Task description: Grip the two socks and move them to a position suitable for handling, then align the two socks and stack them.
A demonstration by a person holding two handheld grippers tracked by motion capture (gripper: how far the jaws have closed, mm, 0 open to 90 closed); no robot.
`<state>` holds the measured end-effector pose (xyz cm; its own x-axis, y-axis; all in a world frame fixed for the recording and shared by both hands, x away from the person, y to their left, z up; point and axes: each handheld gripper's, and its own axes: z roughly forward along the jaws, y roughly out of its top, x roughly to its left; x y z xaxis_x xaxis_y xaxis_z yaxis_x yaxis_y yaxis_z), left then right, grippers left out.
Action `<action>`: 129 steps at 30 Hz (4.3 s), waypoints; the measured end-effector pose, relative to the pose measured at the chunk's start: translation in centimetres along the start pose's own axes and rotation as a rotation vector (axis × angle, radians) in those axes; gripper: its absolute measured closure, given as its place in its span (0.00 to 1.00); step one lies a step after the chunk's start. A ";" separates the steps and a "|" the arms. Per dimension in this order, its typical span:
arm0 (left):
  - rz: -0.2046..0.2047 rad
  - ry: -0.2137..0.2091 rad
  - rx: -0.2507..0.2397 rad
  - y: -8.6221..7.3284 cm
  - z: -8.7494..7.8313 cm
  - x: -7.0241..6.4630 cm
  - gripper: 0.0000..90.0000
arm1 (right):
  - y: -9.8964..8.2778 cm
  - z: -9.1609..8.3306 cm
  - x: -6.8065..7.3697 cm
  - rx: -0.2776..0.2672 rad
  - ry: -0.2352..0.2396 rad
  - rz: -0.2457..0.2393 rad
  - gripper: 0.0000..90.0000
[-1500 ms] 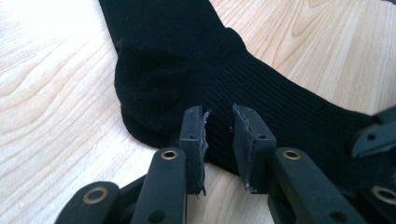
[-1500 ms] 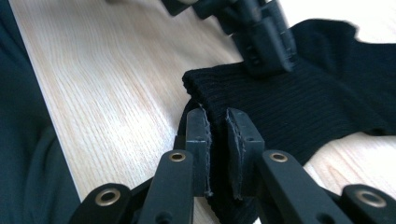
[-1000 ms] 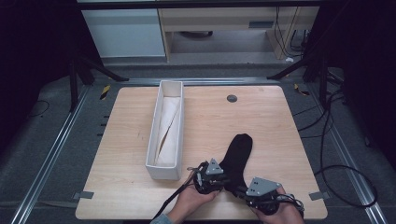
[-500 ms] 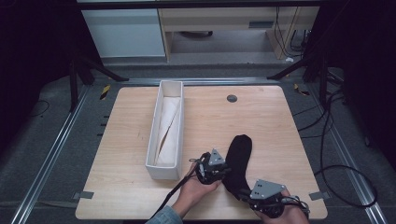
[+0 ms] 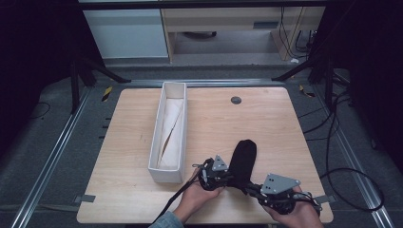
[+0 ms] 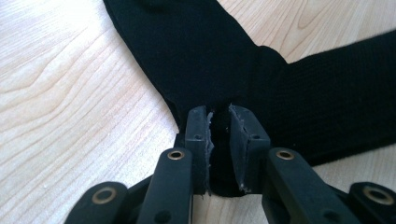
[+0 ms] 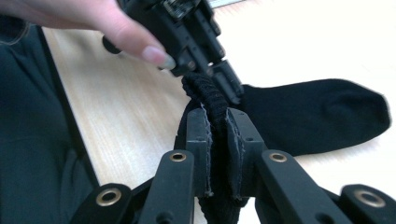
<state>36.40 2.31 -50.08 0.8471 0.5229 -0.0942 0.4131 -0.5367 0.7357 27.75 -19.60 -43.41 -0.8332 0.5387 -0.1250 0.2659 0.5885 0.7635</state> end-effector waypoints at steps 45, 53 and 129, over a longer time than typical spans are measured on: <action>-0.048 -0.014 -0.047 -1.1 -2.3 0.6 0.87 | 4.6 0.1 -2.1 -0.007 -0.036 -0.019 0.89; -0.050 -0.010 -0.054 -1.0 -2.8 0.9 0.87 | 5.2 0.1 -2.4 -0.012 -0.036 -0.021 0.89; -0.023 -0.014 -0.065 0.3 -2.2 -0.1 0.90 | 5.3 3.0 -7.8 0.042 -0.082 0.073 0.87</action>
<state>35.71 3.58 -48.43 0.8425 0.5250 -0.1205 0.4100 -0.4800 0.7755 37.08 -18.82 -40.28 -0.7691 0.6272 -0.1227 0.3459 0.5700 0.7453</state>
